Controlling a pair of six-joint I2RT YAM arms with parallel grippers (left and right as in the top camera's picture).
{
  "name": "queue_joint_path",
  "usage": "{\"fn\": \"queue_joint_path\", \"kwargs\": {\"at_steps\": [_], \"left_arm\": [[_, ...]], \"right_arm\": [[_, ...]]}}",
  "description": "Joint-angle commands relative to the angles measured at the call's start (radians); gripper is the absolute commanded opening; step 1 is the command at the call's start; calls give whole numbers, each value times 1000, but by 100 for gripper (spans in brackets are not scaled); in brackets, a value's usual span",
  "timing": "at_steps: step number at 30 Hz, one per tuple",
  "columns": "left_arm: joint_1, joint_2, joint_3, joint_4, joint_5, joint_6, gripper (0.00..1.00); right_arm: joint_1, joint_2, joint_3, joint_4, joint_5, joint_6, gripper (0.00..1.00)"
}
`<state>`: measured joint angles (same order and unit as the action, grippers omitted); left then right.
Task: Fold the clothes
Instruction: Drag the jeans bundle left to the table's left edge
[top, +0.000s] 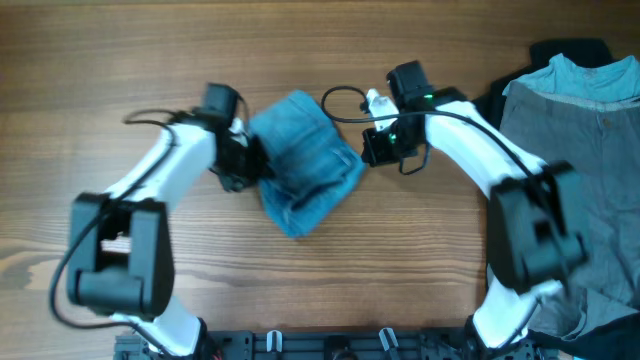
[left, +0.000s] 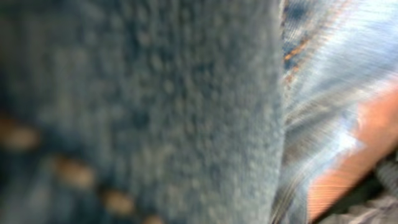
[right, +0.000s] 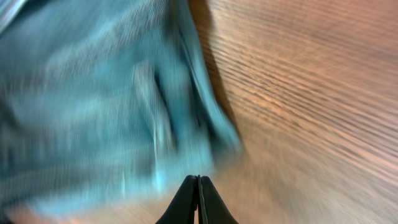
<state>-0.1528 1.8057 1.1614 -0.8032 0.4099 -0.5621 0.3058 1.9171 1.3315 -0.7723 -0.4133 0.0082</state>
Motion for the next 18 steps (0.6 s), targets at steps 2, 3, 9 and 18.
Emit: {"fn": "queue_joint_path", "kwargs": {"at_steps": [2,3,9,18], "left_arm": [[266,-111,212,-35,-32,172,4],[326,-108,228,-25,-32,195,4],[622,-11,229,161,-14,314,4],[708,231,229,271,-32,320,100]], "right_arm": [[-6,-273,10,2,21,-26,4],[-6,-304,10,2,21,-22,4],[-6,-336,3,2,21,23,4],[-6,-335,2,8,21,51,4]]}}
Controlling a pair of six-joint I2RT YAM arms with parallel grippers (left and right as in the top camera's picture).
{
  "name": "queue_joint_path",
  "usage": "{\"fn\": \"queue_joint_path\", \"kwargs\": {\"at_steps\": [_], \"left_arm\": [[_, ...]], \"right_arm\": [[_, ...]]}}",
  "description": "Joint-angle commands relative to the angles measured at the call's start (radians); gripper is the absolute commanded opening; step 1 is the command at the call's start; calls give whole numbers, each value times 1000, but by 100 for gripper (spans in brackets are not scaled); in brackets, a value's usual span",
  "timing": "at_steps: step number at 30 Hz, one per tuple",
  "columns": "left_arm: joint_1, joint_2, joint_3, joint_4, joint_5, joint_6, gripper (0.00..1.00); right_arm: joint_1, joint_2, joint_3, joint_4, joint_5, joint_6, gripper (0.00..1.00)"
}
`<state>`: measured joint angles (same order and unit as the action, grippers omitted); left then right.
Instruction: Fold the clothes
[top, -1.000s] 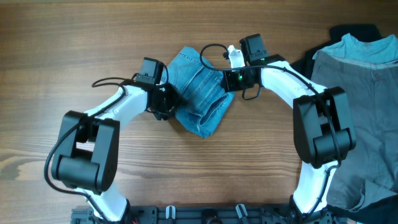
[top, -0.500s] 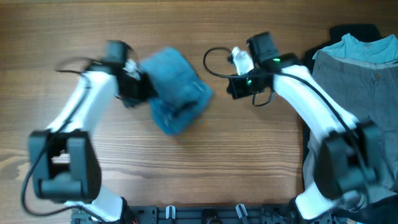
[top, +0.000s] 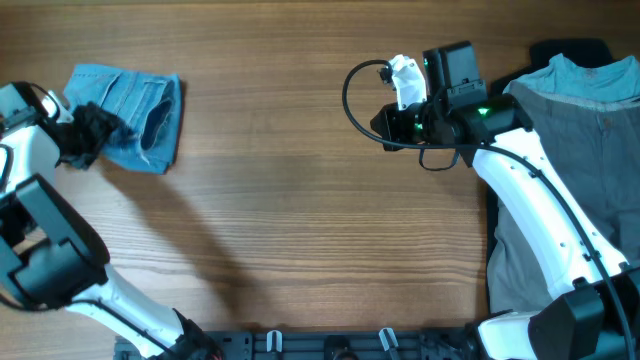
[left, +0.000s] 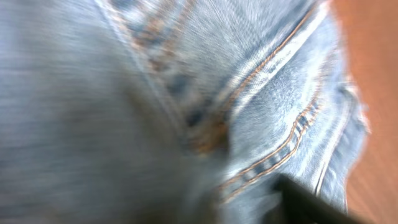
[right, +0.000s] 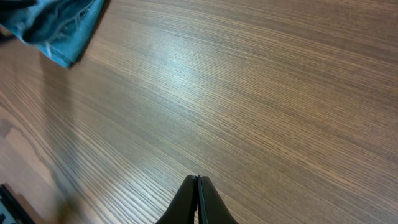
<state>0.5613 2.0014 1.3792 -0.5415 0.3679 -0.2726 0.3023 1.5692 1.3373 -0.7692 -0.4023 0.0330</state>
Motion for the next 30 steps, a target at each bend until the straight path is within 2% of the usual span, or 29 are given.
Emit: {"fn": "queue_joint_path", "kwargs": {"at_steps": [1,4,9,12,14,16,17,19,21,22,25,26,27,28,30], "left_arm": [[-6,36,11,-9,-4,30,100],[-5,19,16,-74,-18,30,100],[-5,-5,45,-59,-17,34,100],[-5,-17,145,-229,-18,59,100],[-5,-54,254,-399,-18,163,100],[-8,-99,342,-495,-18,219,100],[-19,-169,431,-573,-19,247,100],[-40,-256,472,-605,-21,248,100],[-67,-344,473,-613,-21,247,100],[-95,-406,473,-634,-21,248,100],[-182,-534,473,-743,-22,282,100],[-218,-570,473,-787,-26,293,100],[-257,-603,473,-828,-45,295,100],[-293,-628,473,-858,-74,295,100],[-407,-690,472,-901,-182,295,100]], "right_arm": [[-2,13,-3,2,10,27,4],[-2,13,-3,-5,11,29,4],[-2,13,-3,10,29,20,5],[-2,2,-3,5,29,23,9],[-2,-36,-2,9,31,23,14],[-2,-98,2,17,87,32,18],[-2,-153,4,24,151,56,26],[-2,-230,4,27,198,56,31],[-2,-294,4,24,200,56,41],[-2,-340,4,18,200,62,51],[-2,-439,4,11,200,75,72],[-2,-462,4,12,201,75,80],[-3,-486,4,13,201,75,93],[-2,-504,4,13,201,74,100],[-2,-536,4,5,200,75,100]]}}
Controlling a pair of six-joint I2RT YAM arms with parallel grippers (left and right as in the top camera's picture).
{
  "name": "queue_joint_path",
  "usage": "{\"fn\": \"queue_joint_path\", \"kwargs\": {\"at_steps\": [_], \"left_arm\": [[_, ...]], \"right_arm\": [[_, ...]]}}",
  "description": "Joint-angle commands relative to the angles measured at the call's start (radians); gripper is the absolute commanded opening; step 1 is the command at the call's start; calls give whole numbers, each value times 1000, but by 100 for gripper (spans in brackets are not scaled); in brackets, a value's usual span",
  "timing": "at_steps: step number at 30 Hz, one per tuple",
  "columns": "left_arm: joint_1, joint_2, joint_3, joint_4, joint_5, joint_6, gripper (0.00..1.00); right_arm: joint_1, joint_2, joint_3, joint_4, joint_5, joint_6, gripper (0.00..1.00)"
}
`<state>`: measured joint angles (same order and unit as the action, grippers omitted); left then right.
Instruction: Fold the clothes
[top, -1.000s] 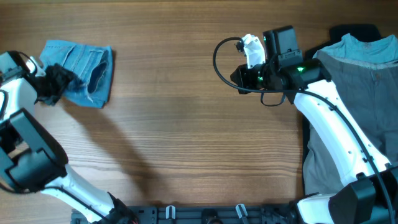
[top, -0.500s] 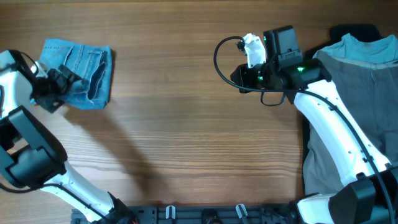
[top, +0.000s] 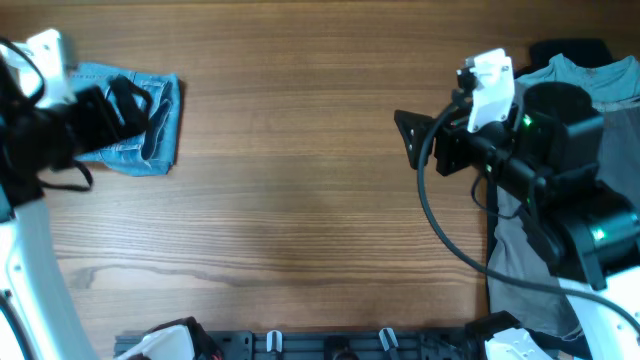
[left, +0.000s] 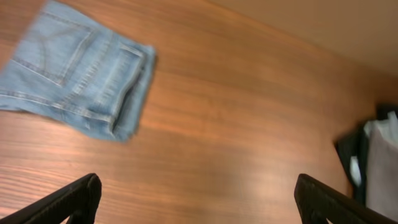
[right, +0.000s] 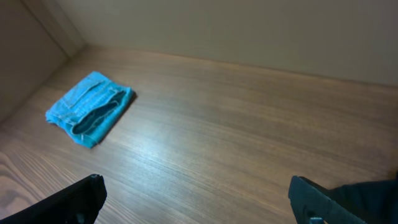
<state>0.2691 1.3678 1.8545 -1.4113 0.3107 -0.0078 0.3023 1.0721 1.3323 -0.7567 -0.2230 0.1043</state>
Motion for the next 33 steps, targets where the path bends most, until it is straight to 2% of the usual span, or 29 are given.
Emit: {"fn": "queue_joint_path", "kwargs": {"at_steps": [1,7,17,20,25,30,33], "left_arm": [[-150,-71,-3,-35,-138,30,100],[-282,-95,-3,-38,-137,30,100],[-285,-90,-3,-38,-137,30,100],[-285,-90,-3,-38,-137,30,100],[-285,-90,-3,-38,-137,30,100],[-285,-90,-3,-38,-137,30,100],[-285,-90,-3,-38,-137,30,100]], "right_arm": [[-2,-46,8,-13,21,3,100],[-2,-35,8,-78,21,3,100],[-2,19,8,-182,-38,19,100],[-8,1,8,-140,14,19,100],[-8,-164,8,-64,59,-154,100],[-8,-366,-76,-51,199,-213,99],[-8,-479,-206,-42,237,-218,100]]}}
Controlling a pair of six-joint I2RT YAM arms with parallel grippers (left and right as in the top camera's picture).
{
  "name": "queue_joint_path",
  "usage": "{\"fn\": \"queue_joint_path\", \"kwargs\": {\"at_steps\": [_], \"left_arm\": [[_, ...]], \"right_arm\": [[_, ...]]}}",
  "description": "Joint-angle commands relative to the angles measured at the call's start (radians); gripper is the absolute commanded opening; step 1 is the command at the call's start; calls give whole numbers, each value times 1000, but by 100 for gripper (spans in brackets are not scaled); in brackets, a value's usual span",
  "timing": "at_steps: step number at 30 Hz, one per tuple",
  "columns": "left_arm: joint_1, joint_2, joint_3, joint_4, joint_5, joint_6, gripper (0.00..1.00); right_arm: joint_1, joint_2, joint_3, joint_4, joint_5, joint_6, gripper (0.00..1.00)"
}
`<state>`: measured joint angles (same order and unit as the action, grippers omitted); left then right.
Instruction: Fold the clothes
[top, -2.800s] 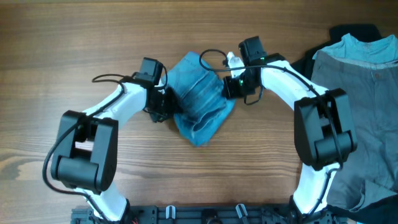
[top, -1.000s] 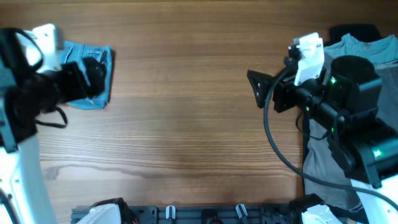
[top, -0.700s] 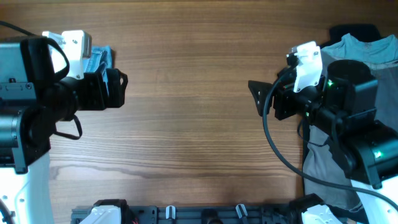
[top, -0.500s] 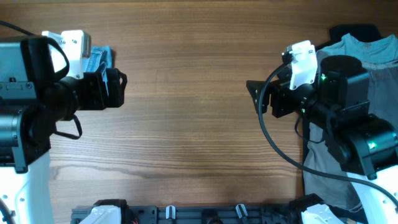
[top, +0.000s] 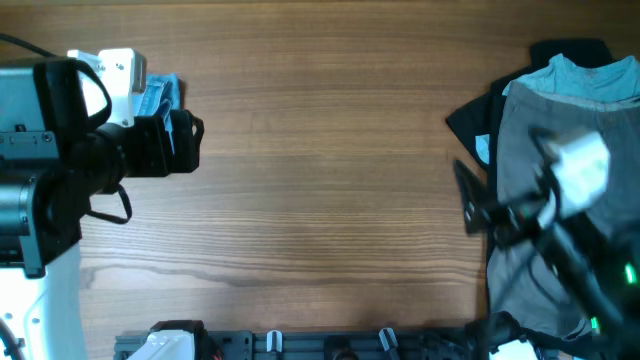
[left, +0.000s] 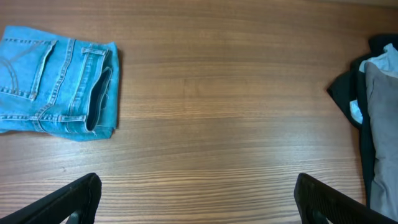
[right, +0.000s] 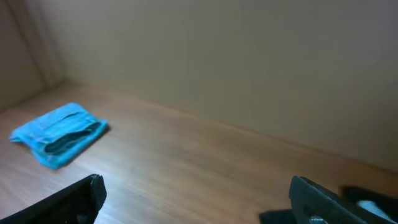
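Note:
The folded blue jeans (left: 59, 90) lie flat at the table's far left, also seen in the right wrist view (right: 59, 134). In the overhead view only a strip of the jeans (top: 160, 92) shows behind the raised left arm. My left gripper (left: 196, 183) hangs high over the table, open and empty, its fingers (left: 78, 198) wide apart. My right gripper (right: 194, 183) is also open and empty, raised near the clothes pile. The pile of grey, light blue and black clothes (top: 570, 120) lies at the right.
The wooden table (top: 320, 180) spreads between the jeans and the pile. A black garment (left: 345, 93) sticks out from the pile's left edge. A plain wall (right: 249, 62) stands behind the table. A dark rail (top: 330, 345) runs along the front edge.
The left arm has come nearer the camera, its wrist view now looking straight down. The right arm has gone back toward the front right over the pile. Both grippers remain open.
First both grippers were at the folded jeans in the table's middle, the right one shut. Then the jeans were at the far left with the left gripper on them. Later both grippers were open and raised, the jeans lying free, as now.

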<state>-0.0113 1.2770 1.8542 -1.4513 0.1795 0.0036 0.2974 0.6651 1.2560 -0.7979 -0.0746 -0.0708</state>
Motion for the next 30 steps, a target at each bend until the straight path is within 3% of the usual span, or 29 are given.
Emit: {"fn": "queue_joint_path", "kwargs": {"at_steps": [1,8,13,19,27,30], "left_arm": [[-5,1,-3,2,-6,18,100],[-5,1,-3,2,-6,18,100],[-5,1,-3,2,-6,19,100],[-5,1,-3,2,-6,19,100],[-5,1,-3,2,-6,18,100],[-5,1,-3,2,-6,18,100]], "right_arm": [[-3,-120,-207,19,90,-41,100],[-3,-371,-787,394,-21,-4,100],[-3,-597,-1024,545,-59,21,100],[-3,-662,-1113,573,-42,22,100],[-3,-662,-1248,804,-45,21,100],[-3,-662,-1251,808,-45,19,100]]}}
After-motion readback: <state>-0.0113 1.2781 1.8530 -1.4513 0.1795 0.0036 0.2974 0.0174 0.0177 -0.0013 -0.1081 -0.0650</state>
